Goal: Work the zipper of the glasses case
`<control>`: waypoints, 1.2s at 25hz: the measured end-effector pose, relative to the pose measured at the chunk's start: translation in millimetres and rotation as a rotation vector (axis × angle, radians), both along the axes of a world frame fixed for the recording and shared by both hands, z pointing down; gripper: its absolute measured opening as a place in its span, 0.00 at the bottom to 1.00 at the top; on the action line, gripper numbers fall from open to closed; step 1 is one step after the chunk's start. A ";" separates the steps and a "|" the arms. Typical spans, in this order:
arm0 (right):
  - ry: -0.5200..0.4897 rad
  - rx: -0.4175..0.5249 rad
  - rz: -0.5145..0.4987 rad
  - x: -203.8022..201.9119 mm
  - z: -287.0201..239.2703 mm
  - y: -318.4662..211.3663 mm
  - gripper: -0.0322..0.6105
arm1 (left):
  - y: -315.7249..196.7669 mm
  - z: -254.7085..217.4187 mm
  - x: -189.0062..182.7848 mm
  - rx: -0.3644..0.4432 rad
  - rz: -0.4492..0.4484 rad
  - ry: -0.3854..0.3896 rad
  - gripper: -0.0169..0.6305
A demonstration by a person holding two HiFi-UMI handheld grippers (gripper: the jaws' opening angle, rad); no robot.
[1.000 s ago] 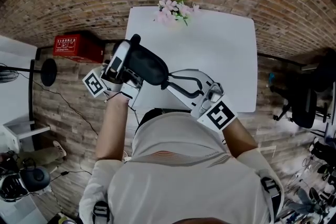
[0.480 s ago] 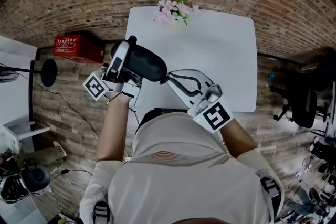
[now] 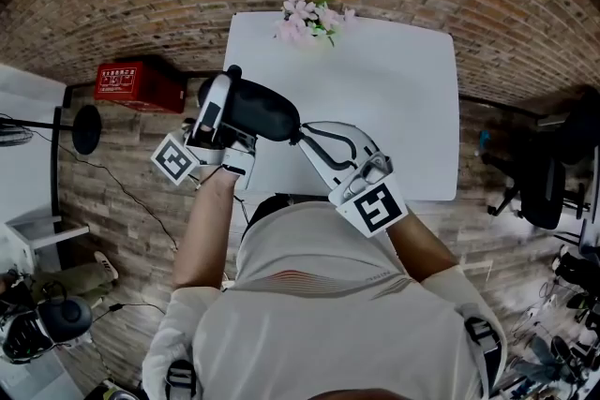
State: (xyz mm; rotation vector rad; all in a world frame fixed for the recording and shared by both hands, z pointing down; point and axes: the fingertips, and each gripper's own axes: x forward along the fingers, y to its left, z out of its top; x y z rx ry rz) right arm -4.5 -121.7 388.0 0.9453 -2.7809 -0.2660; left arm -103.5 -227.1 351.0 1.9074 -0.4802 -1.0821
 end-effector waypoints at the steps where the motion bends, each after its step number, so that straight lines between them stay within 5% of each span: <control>1: -0.003 -0.001 0.003 -0.3 0.7 -0.3 0.18 | -0.1 0.5 0.7 -0.001 -0.001 -0.005 0.43; 10: 0.004 -0.003 0.020 4.0 2.5 -3.9 0.13 | 1.3 1.2 5.8 0.007 0.010 -0.044 0.43; 19: 0.169 0.015 0.001 5.8 23.2 -7.0 0.13 | 8.1 -4.3 16.1 0.125 0.055 -0.306 0.43; 24: 0.208 0.022 0.001 7.1 26.9 -9.1 0.14 | 8.0 1.2 15.0 0.124 0.064 -0.373 0.42; 30: 0.183 -0.010 -0.022 3.0 30.1 -7.4 0.13 | 10.1 2.3 17.4 0.129 0.061 -0.282 0.43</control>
